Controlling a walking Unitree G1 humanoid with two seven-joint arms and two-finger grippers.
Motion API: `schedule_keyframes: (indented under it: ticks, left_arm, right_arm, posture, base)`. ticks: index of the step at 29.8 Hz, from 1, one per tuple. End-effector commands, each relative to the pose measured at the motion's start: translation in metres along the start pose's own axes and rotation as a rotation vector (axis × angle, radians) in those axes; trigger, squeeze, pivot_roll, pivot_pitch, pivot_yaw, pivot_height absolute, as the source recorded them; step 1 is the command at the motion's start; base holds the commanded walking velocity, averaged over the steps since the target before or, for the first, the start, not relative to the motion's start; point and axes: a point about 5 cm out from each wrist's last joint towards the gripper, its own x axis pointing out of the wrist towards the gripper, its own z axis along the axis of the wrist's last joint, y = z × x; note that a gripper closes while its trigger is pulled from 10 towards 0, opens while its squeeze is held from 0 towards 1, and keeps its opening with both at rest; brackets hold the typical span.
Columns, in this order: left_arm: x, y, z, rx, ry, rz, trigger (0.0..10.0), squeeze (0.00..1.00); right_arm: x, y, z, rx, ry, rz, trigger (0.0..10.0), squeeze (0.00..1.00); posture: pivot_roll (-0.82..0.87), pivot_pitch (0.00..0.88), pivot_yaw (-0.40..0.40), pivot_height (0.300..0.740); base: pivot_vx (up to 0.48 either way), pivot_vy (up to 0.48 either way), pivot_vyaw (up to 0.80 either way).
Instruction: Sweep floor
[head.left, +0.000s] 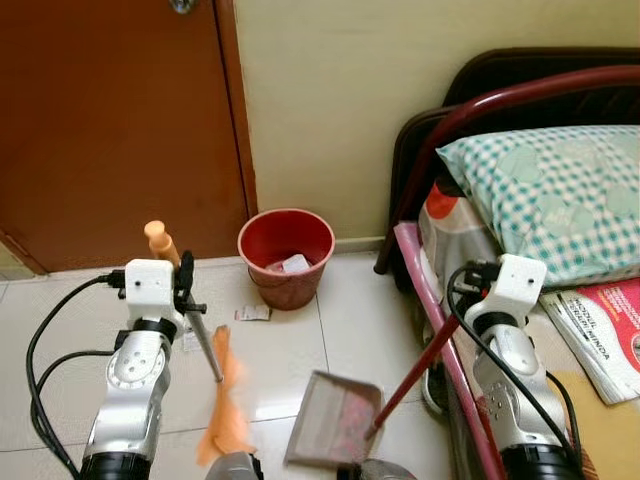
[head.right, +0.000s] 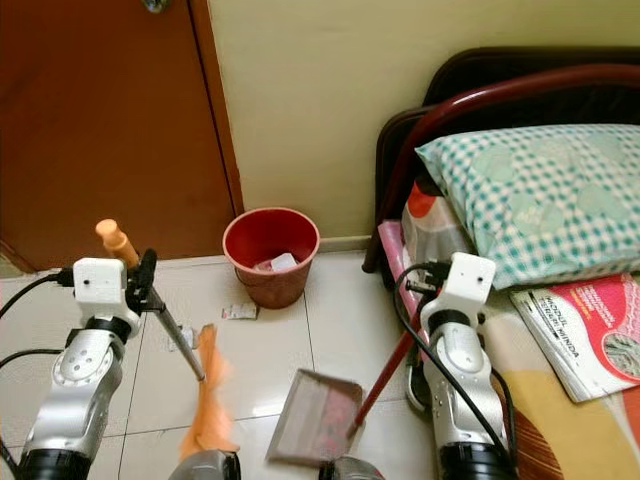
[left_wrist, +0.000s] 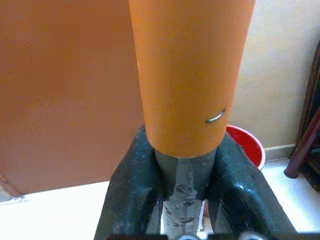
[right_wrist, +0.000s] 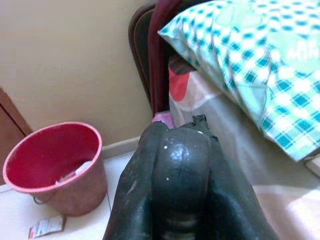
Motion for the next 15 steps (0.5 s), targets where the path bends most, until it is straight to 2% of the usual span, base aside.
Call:
schedule_keyframes:
  ticks: [1, 2, 4, 7, 8, 9, 15]
  left_arm:
    - [0.013, 0.005, 0.01, 0.066, -0.03, -0.005, 10.0, 0.0]
    - [0.023, 0.0, 0.014, 0.069, -0.039, -0.024, 10.0, 0.0]
    - [0.023, 0.0, 0.014, 0.069, -0.039, -0.024, 10.0, 0.0]
    - [0.052, -0.015, 0.036, 0.095, -0.095, -0.082, 10.0, 0.0]
    - [0.052, -0.015, 0.036, 0.095, -0.095, -0.082, 10.0, 0.0]
    - [0.065, -0.024, 0.051, 0.115, -0.14, -0.109, 10.0, 0.0]
    - [0.08, -0.034, 0.068, 0.12, -0.186, -0.119, 10.0, 0.0]
  right_arm:
    - [0.001, -0.004, 0.002, -0.014, -0.008, -0.023, 10.0, 0.0]
    - [0.0, -0.004, 0.001, -0.016, -0.005, -0.025, 10.0, 0.0]
    - [0.0, -0.004, 0.001, -0.016, -0.005, -0.025, 10.0, 0.0]
    - [0.001, -0.002, 0.002, -0.033, -0.014, -0.027, 10.0, 0.0]
    - [0.001, -0.002, 0.002, -0.033, -0.014, -0.027, 10.0, 0.0]
    - [0.003, -0.005, 0.002, -0.045, -0.022, -0.039, 10.0, 0.0]
    - [0.003, -0.008, 0.002, -0.047, -0.025, -0.055, 10.0, 0.0]
  posture:
    - [0.04, 0.103, -0.031, 0.74]
    - [0.04, 0.102, -0.036, 0.74]
    - [0.04, 0.102, -0.036, 0.74]
    - [0.02, 0.098, -0.031, 0.74]
    - [0.02, 0.098, -0.031, 0.74]
    - [0.01, 0.098, -0.029, 0.74]
    - [0.0, 0.096, -0.02, 0.74]
  base:
    - [0.0, 0.0, 0.0]
    - [0.0, 0.0, 0.0]
    - [0.0, 0.0, 0.0]
    - [0.0, 0.0, 0.0]
    - [0.0, 0.0, 0.0]
    - [0.0, 0.0, 0.0]
    - [0.0, 0.0, 0.0]
